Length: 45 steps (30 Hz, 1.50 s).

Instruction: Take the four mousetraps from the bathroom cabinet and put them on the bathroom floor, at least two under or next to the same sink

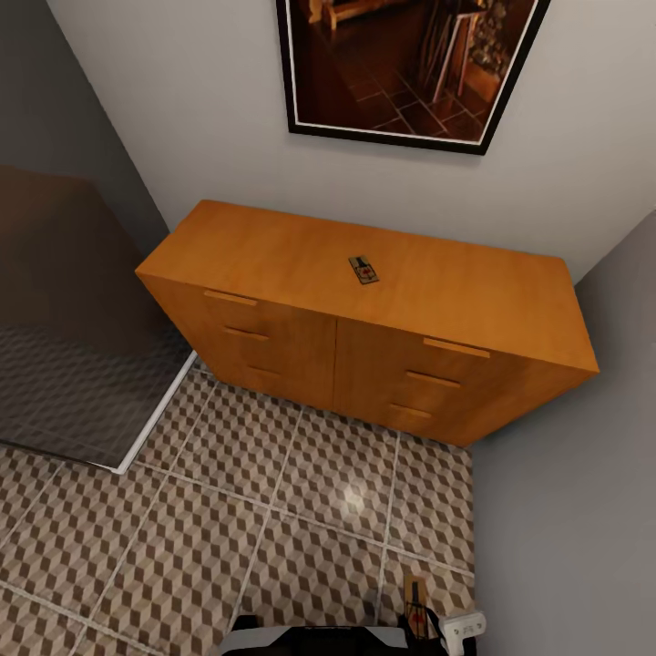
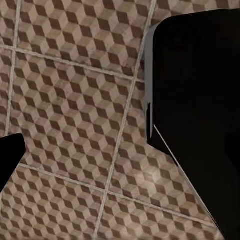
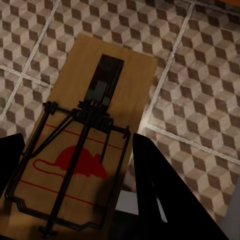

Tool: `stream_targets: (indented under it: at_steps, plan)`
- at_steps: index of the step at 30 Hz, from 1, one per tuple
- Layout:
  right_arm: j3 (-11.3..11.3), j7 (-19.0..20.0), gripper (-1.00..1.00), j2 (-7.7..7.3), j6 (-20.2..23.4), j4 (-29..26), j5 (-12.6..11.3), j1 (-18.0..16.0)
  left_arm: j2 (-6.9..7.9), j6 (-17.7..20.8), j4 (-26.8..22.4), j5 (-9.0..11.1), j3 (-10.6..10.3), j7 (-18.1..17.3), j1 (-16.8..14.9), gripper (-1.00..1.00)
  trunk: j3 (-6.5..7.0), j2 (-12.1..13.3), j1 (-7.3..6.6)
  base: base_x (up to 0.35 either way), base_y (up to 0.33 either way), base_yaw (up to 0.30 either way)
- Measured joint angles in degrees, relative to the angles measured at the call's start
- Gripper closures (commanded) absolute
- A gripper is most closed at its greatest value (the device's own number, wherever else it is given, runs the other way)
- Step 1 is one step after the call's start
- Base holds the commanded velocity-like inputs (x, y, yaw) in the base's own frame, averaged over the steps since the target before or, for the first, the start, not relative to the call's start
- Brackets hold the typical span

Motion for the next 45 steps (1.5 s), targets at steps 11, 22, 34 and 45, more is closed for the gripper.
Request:
stream_targets:
  at_steps: [11,22,34,45]
  plan:
    - [0.0,0.01,1.0,-0.24,2.03,-0.01,-0.03,0.01,-0.1,3.36,-3.32,3.32,-0.05,0.21,3.49,-1.0,0.0,0.0,0.0,0.0,0.0,0.0]
    - [-0.02,0.0,1.0,-0.28,2.12,-0.01,-0.04,0.01,-0.21,6.87,-6.83,6.98,-0.07,0.15,5.85,-1.0,0.01,0.0,0.0,0.0,0.0,0.0]
    - [-0.14,0.46,1.0,-2.12,1.99,0.02,-0.11,-0.01,-0.21,10.73,-10.71,8.37,-0.09,0.11,5.86,-1.0,0.01,0.0,0.0,0.0,0.0,0.0]
    - [-0.19,8.96,1.0,-8.83,1.63,0.12,-0.09,2.73,-0.92,27.73,-15.11,8.31,-0.03,0.26,5.86,-1.0,0.0,0.0,0.0,0.0,0.0,0.0]
